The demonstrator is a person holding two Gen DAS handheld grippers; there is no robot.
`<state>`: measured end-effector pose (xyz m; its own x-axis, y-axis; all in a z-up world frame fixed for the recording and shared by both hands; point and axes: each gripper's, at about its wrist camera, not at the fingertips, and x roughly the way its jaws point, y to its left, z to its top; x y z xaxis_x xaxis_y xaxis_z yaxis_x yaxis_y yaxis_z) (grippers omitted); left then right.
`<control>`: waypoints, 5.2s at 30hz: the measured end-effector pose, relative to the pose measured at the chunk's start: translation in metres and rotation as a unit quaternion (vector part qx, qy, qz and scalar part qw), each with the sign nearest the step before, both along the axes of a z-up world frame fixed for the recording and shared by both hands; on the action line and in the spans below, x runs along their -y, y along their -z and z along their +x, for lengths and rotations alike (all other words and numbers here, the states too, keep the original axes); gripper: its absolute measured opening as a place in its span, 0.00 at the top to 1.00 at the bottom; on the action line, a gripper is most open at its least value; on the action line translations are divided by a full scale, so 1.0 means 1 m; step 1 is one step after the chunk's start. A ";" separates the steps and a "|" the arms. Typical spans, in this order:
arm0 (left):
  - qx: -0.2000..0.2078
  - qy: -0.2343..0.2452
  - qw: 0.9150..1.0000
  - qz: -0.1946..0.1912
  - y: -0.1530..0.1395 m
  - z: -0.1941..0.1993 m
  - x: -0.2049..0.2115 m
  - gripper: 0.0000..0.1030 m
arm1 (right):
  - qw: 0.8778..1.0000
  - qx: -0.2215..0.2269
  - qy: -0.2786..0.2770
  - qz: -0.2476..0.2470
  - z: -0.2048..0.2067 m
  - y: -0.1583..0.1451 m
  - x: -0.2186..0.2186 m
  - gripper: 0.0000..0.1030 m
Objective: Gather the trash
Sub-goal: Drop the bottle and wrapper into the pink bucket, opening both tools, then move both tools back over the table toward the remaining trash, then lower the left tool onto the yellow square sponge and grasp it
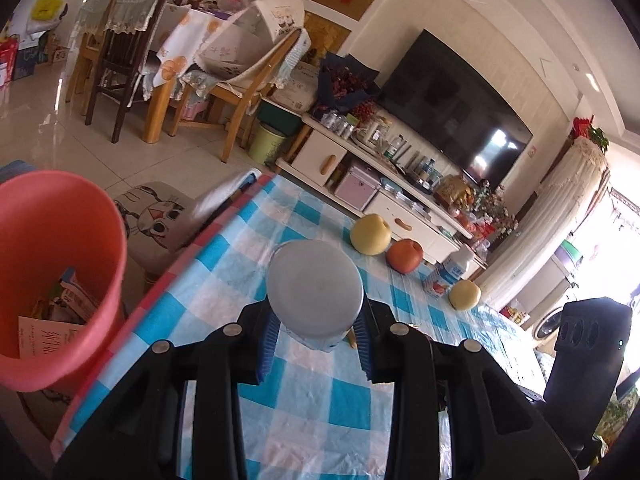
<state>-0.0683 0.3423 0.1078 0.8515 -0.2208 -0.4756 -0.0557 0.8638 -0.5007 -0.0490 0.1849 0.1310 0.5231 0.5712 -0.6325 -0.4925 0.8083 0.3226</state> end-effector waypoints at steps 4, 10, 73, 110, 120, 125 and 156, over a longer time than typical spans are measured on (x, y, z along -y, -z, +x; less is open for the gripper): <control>0.002 -0.072 0.997 -0.009 0.001 -0.010 -0.050 0.66 | 0.999 0.004 -0.041 0.007 0.007 -0.008 -0.050 0.68; -0.018 -0.188 0.982 -0.016 0.011 -0.025 -0.121 0.66 | 0.995 0.009 -0.103 0.011 0.015 -0.013 -0.125 0.68; -0.024 -0.006 0.994 0.105 0.027 -0.004 0.028 0.04 | 0.990 0.038 0.133 -0.002 -0.046 0.005 0.100 0.11; -0.079 0.057 0.982 0.163 0.043 0.047 0.137 0.04 | 0.970 -0.020 0.244 0.018 -0.024 0.023 0.248 0.08; -0.118 0.104 0.975 0.158 0.072 0.098 0.170 0.04 | 0.972 -0.081 0.220 -0.017 0.004 0.053 0.241 0.08; -0.141 0.076 0.969 0.188 0.089 0.121 0.187 0.04 | 0.977 -0.077 0.194 -0.044 0.011 0.060 0.229 0.08; -0.162 0.089 0.952 0.245 0.098 0.147 0.213 0.36 | 0.969 -0.089 0.223 -0.054 0.051 0.102 0.233 0.19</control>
<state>0.0787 0.1296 0.0099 0.6132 -0.0319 -0.7893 0.0305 0.9994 -0.0167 0.0022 -0.0480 0.0289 0.5806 0.2388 -0.7784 -0.0310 0.9618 0.2719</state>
